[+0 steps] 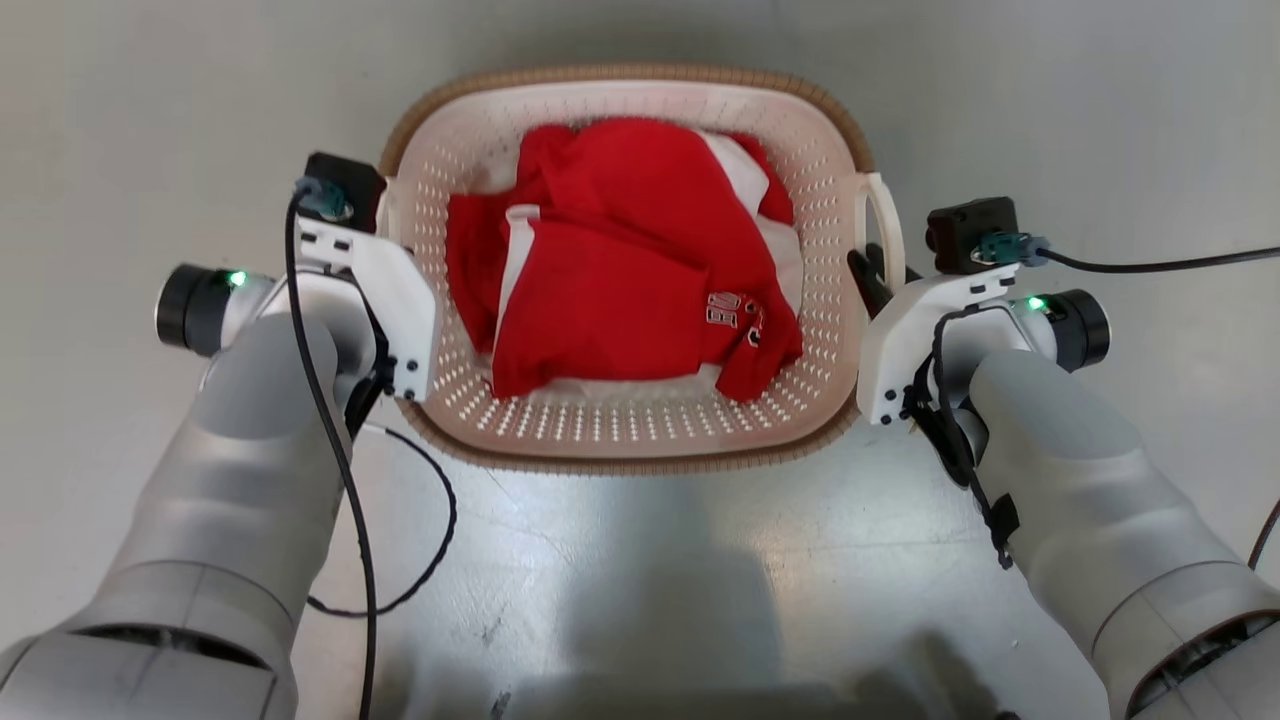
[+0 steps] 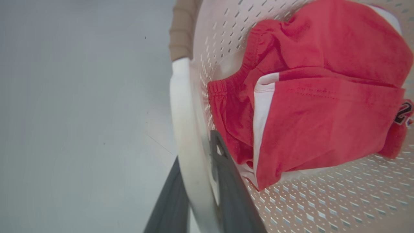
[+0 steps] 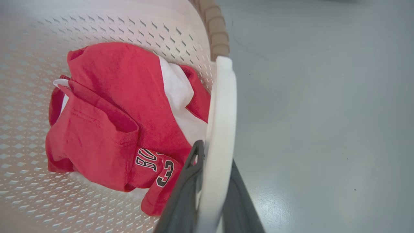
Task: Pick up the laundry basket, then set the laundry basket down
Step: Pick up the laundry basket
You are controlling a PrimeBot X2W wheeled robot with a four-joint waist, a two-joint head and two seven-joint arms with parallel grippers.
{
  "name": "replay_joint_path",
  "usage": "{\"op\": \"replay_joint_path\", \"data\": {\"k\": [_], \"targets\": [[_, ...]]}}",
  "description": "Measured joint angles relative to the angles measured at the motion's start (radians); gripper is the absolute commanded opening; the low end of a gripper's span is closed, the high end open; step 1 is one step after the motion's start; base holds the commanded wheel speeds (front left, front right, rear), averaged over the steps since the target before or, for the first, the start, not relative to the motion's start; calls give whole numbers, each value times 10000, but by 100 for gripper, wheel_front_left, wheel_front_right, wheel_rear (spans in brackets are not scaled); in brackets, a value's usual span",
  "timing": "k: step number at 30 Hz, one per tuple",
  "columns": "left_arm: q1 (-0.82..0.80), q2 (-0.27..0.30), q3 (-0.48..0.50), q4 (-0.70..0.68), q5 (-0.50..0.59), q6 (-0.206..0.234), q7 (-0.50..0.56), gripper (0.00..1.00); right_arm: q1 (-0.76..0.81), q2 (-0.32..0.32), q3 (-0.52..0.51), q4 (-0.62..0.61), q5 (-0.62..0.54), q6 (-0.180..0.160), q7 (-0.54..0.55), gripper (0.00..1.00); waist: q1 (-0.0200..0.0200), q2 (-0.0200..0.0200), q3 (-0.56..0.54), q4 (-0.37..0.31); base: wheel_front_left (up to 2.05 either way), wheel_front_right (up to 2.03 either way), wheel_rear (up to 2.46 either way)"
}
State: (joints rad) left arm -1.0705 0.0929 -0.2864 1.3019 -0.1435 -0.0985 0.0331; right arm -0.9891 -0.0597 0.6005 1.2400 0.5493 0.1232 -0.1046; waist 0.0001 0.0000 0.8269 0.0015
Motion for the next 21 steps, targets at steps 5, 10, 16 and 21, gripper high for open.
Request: {"op": "replay_joint_path", "data": {"k": [5,10,16,21], "targets": [[407,-2,-19,-2,-259,0,198,0,28,0,395,17,161,-2,523,0,0,0,-561,4,0,0,0],[843,-6,-4,-2,-420,0,343,0,100,-6,792,-33,447,-2,1066,0,0,0,-1287,-24,0,0,0],[1482,-33,-52,2,-520,-79,802,0,731,19,1143,-105,1014,-2,1649,0,0,0,-2350,-83,0,0,0],[2157,-13,-73,-2,-642,-96,1070,0,1284,23,1494,-293,1404,-2,2038,0,0,1,-3363,-162,0,0,0]]}}
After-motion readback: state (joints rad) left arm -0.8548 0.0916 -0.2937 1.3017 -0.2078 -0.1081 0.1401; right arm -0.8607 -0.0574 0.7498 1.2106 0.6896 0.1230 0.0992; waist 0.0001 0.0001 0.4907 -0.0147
